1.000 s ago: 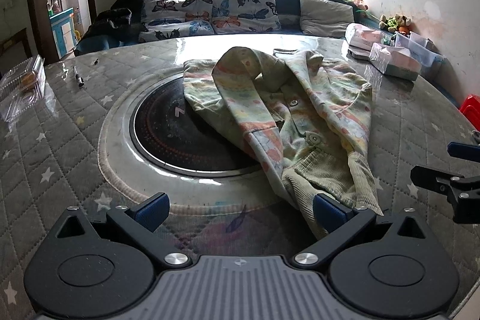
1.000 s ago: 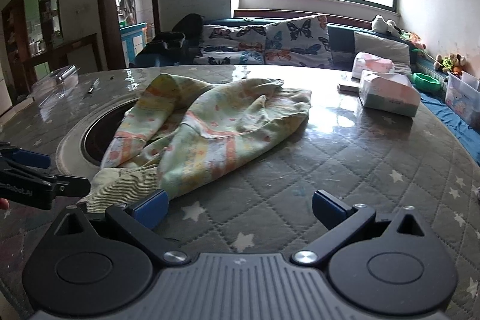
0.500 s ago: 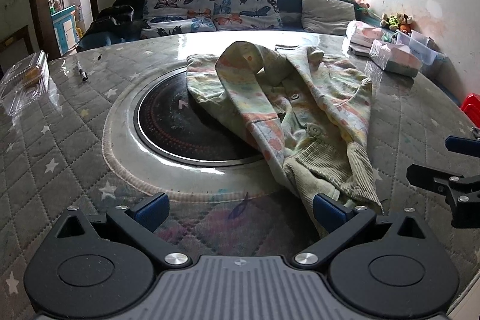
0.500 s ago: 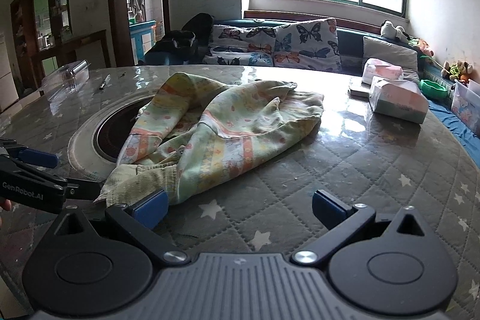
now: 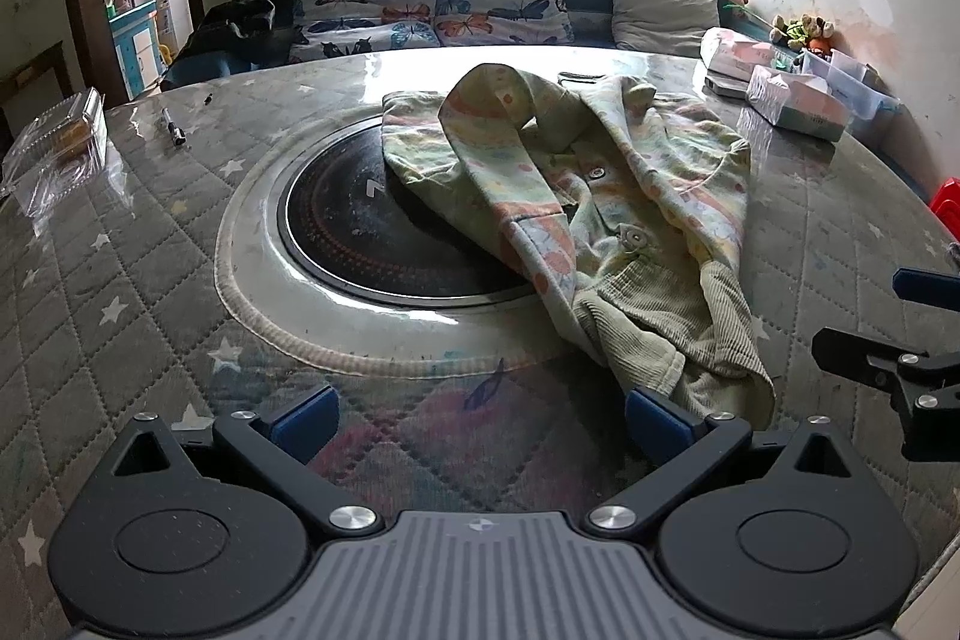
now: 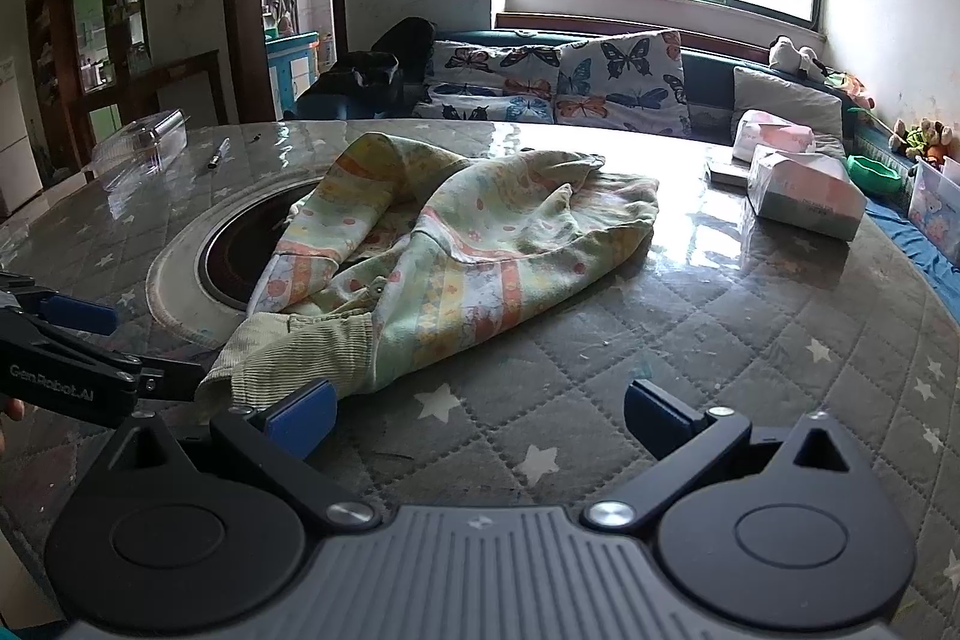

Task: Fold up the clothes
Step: 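Move both grippers toward the crumpled pastel striped shirt, then grasp the shirt edges with the left gripper while the right gripper grasps too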

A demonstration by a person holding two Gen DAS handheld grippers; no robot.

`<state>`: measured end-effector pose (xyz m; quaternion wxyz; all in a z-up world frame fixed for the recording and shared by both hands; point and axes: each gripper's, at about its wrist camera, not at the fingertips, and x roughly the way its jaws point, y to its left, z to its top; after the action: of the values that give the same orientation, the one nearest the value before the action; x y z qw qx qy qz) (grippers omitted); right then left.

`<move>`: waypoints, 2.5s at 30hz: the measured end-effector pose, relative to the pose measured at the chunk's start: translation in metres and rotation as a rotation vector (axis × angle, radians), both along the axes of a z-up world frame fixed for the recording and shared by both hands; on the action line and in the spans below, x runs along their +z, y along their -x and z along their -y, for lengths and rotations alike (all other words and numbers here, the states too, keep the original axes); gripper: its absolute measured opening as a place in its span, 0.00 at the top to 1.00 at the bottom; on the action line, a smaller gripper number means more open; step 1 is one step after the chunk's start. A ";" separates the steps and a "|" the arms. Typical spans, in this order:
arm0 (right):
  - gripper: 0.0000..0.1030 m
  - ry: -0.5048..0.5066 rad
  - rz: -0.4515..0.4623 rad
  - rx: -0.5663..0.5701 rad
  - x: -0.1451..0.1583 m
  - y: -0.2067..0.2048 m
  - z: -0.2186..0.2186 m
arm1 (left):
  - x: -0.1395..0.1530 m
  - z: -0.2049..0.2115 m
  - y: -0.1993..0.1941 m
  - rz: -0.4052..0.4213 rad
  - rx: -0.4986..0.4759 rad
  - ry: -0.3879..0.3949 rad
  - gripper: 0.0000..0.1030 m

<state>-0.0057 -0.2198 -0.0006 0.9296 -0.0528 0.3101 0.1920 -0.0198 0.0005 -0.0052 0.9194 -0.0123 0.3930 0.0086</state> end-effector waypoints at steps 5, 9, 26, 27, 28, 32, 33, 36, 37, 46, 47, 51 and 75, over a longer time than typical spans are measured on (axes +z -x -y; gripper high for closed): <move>0.00 0.003 0.002 0.004 0.001 0.001 -0.002 | 0.001 0.001 0.000 -0.004 -0.001 -0.006 0.00; 0.00 0.004 0.002 0.009 0.001 0.000 -0.003 | 0.001 0.001 -0.001 -0.009 0.002 -0.007 0.00; 0.00 0.023 0.009 0.039 0.003 -0.005 -0.013 | 0.005 -0.005 -0.011 -0.004 0.014 -0.005 0.00; 0.00 0.022 0.009 0.040 0.004 -0.006 -0.014 | 0.005 -0.005 -0.012 -0.003 0.015 -0.004 0.00; 0.00 0.022 0.009 0.040 0.004 -0.007 -0.014 | 0.005 -0.005 -0.013 -0.003 0.015 -0.003 0.00; 0.00 0.024 0.010 0.046 0.005 -0.011 -0.016 | 0.007 -0.006 -0.017 -0.001 0.016 -0.005 0.00; 0.00 0.024 0.010 0.049 0.005 -0.012 -0.017 | 0.007 -0.006 -0.019 0.000 0.015 -0.006 0.00; 0.00 0.027 0.006 0.059 0.005 -0.015 -0.019 | 0.008 -0.006 -0.024 -0.001 0.013 -0.008 0.00; 0.00 0.029 0.005 0.061 0.005 -0.016 -0.020 | 0.008 -0.006 -0.027 -0.002 0.013 -0.009 0.00; 0.00 0.023 -0.007 0.071 0.009 -0.039 -0.022 | 0.012 -0.011 -0.050 0.021 0.015 -0.012 0.00; 0.00 0.022 -0.008 0.071 0.010 -0.043 -0.022 | 0.012 -0.011 -0.054 0.025 0.014 -0.016 0.00; 0.00 0.022 -0.009 0.068 0.013 -0.059 -0.023 | 0.014 -0.011 -0.069 0.047 0.003 -0.027 0.00; 0.11 0.001 -0.032 0.031 0.022 -0.156 -0.027 | 0.005 -0.017 -0.208 0.062 -0.133 -0.036 0.34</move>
<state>0.1504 -0.1927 0.0212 0.9215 -0.0550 0.3240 0.2071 0.1882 0.0178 -0.0003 0.9298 0.0302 0.3639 -0.0456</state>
